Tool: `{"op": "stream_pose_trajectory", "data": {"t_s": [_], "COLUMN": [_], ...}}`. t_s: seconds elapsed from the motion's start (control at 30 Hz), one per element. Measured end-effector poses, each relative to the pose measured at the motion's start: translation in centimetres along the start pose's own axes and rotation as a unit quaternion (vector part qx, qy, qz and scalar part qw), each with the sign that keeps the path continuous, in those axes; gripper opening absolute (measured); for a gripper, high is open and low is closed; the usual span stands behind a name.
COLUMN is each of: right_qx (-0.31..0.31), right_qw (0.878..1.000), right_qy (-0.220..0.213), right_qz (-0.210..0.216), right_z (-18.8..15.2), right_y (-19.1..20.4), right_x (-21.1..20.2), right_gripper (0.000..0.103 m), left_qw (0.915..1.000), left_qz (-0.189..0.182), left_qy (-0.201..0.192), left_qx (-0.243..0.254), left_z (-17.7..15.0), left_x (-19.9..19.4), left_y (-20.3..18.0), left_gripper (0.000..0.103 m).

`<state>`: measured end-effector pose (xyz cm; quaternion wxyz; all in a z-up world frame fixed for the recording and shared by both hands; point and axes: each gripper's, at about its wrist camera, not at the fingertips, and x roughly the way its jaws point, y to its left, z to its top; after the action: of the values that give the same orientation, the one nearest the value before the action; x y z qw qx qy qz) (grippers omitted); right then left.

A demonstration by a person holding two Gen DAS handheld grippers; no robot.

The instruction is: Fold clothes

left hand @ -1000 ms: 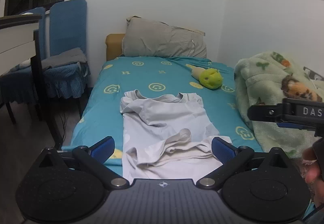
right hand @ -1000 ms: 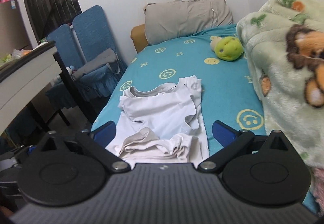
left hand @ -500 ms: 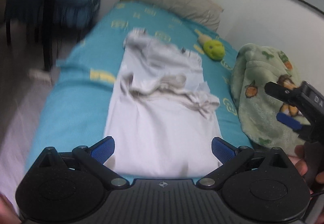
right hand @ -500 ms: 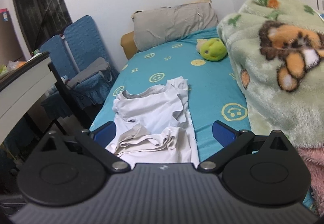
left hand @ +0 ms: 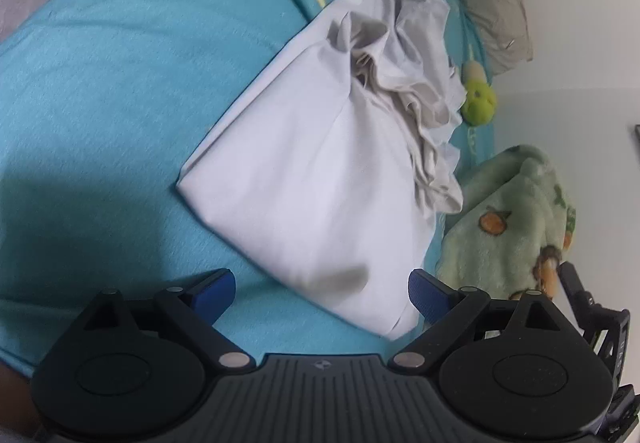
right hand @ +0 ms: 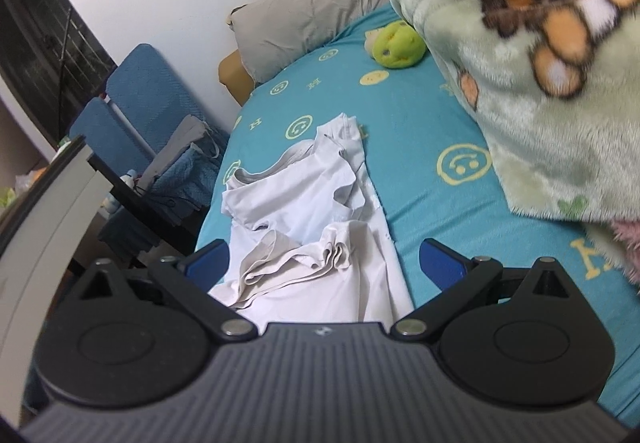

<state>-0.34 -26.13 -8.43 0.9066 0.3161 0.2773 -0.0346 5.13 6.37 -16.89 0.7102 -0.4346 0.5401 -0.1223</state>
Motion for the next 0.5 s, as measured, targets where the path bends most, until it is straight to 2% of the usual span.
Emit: {"op": "stream_pose_trajectory", "data": {"t_s": [0.07, 0.13, 0.2, 0.23, 0.3, 0.4, 0.5], "right_qx": [0.008, 0.017, 0.048, 0.064, 0.114, 0.178, 0.216], "right_qw": [1.000, 1.000, 0.998, 0.997, 0.990, 0.974, 0.960], "right_qy": [0.005, 0.011, 0.028, 0.038, 0.065, 0.122, 0.164], "right_qz": [0.001, -0.001, 0.007, 0.012, 0.041, 0.070, 0.075], "right_z": [0.0, -0.1, -0.4, -0.6, -1.5, -3.5, -5.0], "right_y": [-0.2, -0.4, -1.0, -1.3, -2.0, -2.5, -2.8], "right_x": [0.2, 0.3, 0.3, 0.3, 0.4, 1.4, 2.5], "right_gripper": [0.103, 0.103, 0.103, 0.103, 0.103, 0.103, 0.103], "left_qw": [0.9995, 0.9983, 0.9967, 0.9956, 0.9939, 0.9931, 0.9936], "left_qz": [-0.003, -0.008, -0.004, -0.002, 0.003, 0.009, 0.012], "left_qy": [-0.028, -0.048, -0.063, -0.070, -0.079, -0.087, -0.088], "left_qx": [-0.014, -0.032, -0.051, -0.062, -0.077, -0.078, -0.070], "left_z": [0.2, 0.5, 0.7, 0.8, 0.9, 0.8, 0.6], "left_x": [-0.4, -0.7, -1.2, -1.4, -1.6, -1.7, -1.8], "left_y": [0.3, 0.9, 1.7, 2.1, 2.7, 2.6, 2.3], "left_gripper": [0.086, 0.075, 0.056, 0.050, 0.032, 0.021, 0.020]}}
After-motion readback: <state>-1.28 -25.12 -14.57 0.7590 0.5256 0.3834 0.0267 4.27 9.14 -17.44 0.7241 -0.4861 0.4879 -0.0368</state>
